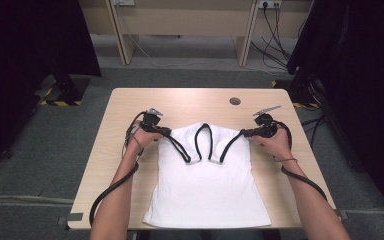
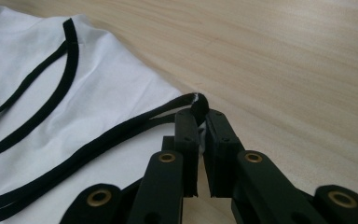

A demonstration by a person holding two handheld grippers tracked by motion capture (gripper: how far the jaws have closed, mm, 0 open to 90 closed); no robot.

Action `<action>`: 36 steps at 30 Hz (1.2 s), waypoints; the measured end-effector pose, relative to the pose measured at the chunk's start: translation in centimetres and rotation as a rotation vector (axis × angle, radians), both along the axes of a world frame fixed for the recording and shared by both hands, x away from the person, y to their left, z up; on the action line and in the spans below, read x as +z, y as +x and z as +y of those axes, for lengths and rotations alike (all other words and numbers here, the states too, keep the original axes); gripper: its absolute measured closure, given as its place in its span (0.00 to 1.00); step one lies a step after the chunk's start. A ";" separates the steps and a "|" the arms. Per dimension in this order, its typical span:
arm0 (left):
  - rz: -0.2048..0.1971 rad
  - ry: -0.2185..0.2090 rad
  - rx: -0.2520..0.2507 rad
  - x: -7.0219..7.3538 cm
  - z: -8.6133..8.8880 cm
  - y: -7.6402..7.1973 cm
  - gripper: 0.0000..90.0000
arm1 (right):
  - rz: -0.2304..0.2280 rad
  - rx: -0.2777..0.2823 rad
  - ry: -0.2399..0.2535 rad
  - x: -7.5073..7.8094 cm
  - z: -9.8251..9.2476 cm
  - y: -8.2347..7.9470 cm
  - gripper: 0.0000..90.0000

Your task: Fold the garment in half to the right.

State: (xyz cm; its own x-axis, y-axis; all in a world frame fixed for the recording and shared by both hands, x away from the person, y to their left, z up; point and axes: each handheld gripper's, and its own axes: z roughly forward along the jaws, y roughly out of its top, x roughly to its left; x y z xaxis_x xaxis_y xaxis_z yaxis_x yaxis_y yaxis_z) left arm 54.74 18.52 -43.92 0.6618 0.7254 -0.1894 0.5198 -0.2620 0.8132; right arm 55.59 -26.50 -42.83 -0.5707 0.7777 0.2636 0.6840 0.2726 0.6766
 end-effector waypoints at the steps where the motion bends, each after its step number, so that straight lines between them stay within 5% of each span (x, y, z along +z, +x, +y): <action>1: 0.000 -0.007 0.012 0.9 -0.1 -0.1 0.92 | 0.000 0.000 0.000 0.0 0.0 0.0 0.95; 10: -0.059 -0.033 0.026 3.2 0.0 0.1 0.92 | -0.046 -0.017 0.064 2.4 0.0 0.3 0.95; 14: -0.086 -0.053 -0.002 3.5 -0.3 -1.0 0.92 | -0.066 0.009 0.067 3.0 0.3 -0.3 0.95; 22: -0.099 -0.027 -0.050 1.7 0.4 -4.8 0.92 | -0.045 0.114 0.083 0.8 -0.2 -3.1 0.95; 28: -0.103 -0.007 -0.064 0.6 1.1 -7.1 0.91 | -0.026 0.134 0.086 0.0 -1.4 -4.5 0.95; 36: -0.087 0.087 -0.087 -1.2 1.4 -8.9 0.91 | -0.006 0.156 0.007 -1.3 -1.9 -5.9 0.95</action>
